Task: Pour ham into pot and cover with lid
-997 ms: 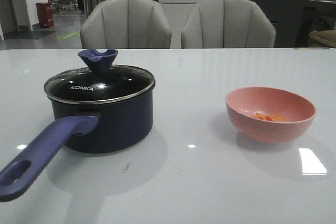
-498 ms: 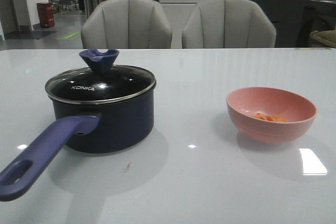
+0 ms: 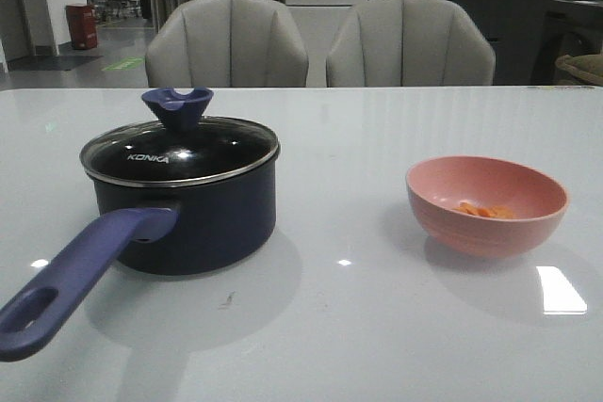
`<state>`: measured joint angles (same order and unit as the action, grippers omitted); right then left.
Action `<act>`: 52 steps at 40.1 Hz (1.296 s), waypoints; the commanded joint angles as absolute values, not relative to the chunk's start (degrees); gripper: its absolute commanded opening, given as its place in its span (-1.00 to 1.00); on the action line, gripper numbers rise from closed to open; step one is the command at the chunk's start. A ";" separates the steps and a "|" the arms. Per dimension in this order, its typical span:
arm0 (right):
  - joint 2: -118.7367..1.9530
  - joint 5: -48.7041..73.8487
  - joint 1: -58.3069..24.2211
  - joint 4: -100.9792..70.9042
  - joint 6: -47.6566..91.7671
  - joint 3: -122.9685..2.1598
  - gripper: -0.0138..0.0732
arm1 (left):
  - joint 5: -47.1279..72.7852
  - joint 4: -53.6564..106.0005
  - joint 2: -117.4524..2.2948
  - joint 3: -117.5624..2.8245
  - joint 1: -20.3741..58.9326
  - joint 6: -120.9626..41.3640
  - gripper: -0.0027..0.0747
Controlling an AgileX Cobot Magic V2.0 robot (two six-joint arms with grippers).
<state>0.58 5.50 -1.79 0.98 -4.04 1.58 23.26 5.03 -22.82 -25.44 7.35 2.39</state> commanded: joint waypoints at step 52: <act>1.72 0.64 -1.49 1.81 -4.28 1.28 -0.34 | 46.45 -6.00 -92.03 -82.71 30.98 17.18 0.71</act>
